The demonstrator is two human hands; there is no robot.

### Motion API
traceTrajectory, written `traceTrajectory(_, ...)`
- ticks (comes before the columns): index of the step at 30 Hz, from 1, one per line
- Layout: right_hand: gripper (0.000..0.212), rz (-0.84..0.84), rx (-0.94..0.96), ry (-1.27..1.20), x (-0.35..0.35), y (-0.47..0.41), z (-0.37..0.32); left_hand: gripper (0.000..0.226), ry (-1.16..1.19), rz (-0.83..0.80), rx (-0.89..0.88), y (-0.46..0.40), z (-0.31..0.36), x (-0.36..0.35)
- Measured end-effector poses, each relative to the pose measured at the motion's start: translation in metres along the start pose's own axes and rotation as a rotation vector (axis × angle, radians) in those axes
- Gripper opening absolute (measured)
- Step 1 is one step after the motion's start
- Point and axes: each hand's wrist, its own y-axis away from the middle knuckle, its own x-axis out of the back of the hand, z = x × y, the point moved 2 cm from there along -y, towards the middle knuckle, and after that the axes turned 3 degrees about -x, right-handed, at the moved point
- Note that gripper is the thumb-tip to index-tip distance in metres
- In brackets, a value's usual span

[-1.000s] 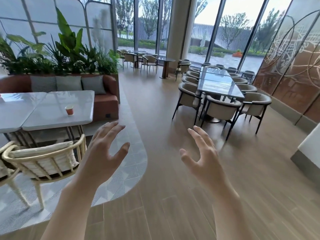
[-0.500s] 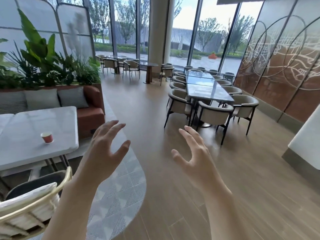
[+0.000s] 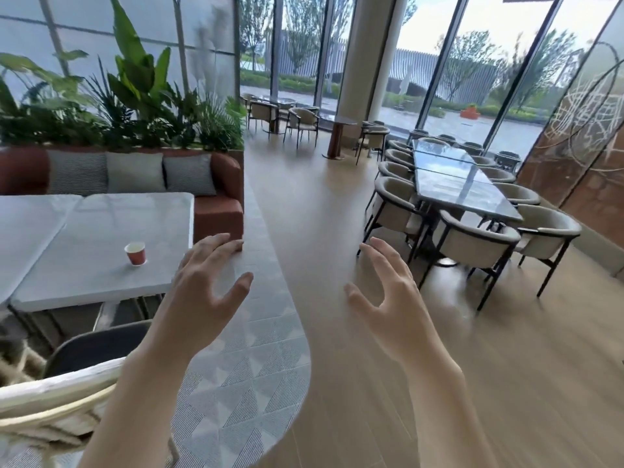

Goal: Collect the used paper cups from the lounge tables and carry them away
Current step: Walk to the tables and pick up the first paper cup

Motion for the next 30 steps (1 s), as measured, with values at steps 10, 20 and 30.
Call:
traceTrajectory(10, 0.074, -0.043, 0.118, -0.028, -0.028, -0.144, 0.049, 0.068, -0.138, 0.07, 0.057, -0.094, -0.029, -0.05)
traceTrajectory(20, 0.068, -0.074, 0.136, -0.081, -0.014, -0.282, 0.146, 0.064, -0.215, 0.063, 0.059, -0.22, -0.019, -0.157)
traceTrajectory(30, 0.066, -0.138, 0.084, -0.172, -0.05, -0.364, 0.226, 0.063, -0.269, -0.018, 0.119, -0.294, -0.036, -0.235)
